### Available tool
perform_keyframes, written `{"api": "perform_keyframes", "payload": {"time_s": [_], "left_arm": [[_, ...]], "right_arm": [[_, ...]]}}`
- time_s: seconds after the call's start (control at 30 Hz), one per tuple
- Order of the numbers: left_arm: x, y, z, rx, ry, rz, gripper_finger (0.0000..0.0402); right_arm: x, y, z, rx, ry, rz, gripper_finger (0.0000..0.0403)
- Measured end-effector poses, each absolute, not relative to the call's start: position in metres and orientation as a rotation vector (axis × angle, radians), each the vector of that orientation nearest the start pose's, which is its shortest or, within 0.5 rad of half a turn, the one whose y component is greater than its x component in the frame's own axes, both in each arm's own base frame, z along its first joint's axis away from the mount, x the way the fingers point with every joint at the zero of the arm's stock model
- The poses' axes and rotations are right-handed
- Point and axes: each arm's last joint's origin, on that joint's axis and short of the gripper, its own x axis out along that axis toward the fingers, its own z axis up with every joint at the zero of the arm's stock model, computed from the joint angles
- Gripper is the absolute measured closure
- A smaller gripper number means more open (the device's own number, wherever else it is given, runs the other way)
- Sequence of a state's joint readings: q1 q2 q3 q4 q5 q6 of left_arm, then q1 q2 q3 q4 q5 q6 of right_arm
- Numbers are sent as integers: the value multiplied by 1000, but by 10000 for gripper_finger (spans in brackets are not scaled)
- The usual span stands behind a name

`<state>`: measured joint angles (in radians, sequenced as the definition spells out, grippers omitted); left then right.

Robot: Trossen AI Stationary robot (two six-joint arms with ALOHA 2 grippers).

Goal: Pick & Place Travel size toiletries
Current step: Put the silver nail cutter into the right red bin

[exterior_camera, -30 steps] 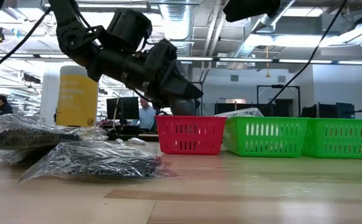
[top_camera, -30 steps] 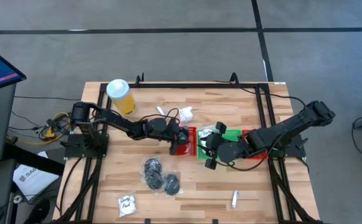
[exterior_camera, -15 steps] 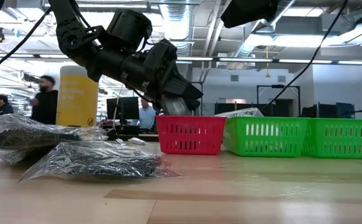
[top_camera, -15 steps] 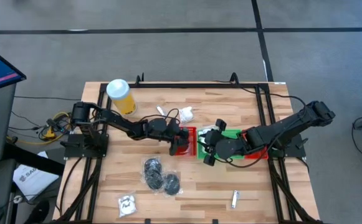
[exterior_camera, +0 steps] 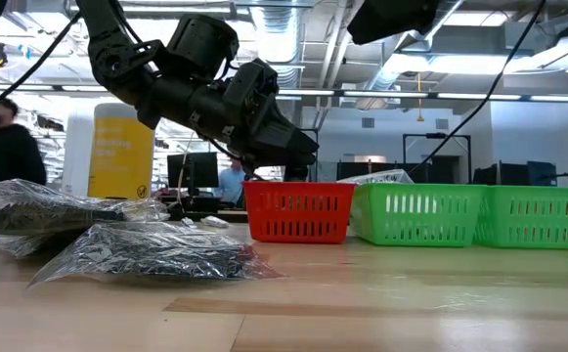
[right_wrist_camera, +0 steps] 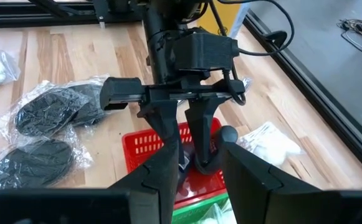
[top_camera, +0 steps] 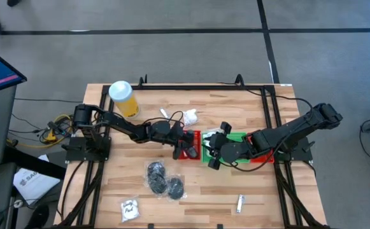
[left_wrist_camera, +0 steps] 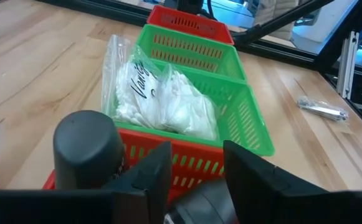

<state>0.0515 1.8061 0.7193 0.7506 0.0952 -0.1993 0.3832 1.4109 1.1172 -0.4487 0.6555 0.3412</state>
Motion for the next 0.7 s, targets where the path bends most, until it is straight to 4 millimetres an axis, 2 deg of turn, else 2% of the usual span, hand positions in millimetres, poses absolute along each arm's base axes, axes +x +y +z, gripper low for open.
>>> {"api": "perform_keyframes", "payload": {"time_s": [0.1,0.27,0.47,0.7], "left_arm": [[339,15,142,-222,333,-10,264],[333,14,160,-205,286,-25,265],[304,14,181,-195,270,2,273],[260,14,177,-80,277,81,280]], "right_arm": [[281,94,289,-48,599,-364,290],[281,94,288,-50,603,-365,290],[281,94,288,-52,606,-365,290],[280,94,287,-47,610,-368,290]]}}
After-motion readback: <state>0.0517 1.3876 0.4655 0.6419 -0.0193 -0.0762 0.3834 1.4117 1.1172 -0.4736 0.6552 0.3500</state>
